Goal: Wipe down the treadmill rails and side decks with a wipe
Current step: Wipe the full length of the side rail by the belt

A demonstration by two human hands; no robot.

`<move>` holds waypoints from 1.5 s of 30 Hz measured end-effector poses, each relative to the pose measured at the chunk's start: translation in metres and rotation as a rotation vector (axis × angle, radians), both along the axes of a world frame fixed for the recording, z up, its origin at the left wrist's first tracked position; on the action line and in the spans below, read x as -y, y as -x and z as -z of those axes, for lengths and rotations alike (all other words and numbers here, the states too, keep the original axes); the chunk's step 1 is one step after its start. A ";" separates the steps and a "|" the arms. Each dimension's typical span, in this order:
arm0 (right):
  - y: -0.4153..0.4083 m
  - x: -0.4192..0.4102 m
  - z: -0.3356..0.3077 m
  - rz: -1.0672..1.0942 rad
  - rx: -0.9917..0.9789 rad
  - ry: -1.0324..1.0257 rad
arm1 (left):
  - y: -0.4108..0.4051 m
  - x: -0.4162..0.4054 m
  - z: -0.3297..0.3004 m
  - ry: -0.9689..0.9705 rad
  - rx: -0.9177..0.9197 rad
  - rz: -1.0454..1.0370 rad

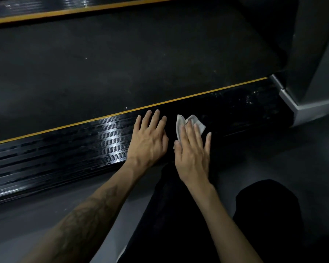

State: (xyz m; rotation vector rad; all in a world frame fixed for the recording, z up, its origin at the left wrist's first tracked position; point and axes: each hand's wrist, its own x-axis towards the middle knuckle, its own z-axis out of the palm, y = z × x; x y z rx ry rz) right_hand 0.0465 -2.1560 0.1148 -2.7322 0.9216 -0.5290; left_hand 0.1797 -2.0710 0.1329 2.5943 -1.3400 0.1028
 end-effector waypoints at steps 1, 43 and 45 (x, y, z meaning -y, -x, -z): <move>0.000 -0.006 0.002 -0.004 0.011 0.002 | 0.000 0.000 0.000 -0.003 -0.002 0.000; 0.006 0.014 0.003 -0.118 0.006 0.046 | 0.003 0.009 0.003 0.069 -0.042 -0.016; 0.013 0.018 0.004 -0.072 0.014 0.040 | 0.003 0.009 0.003 0.066 -0.044 -0.017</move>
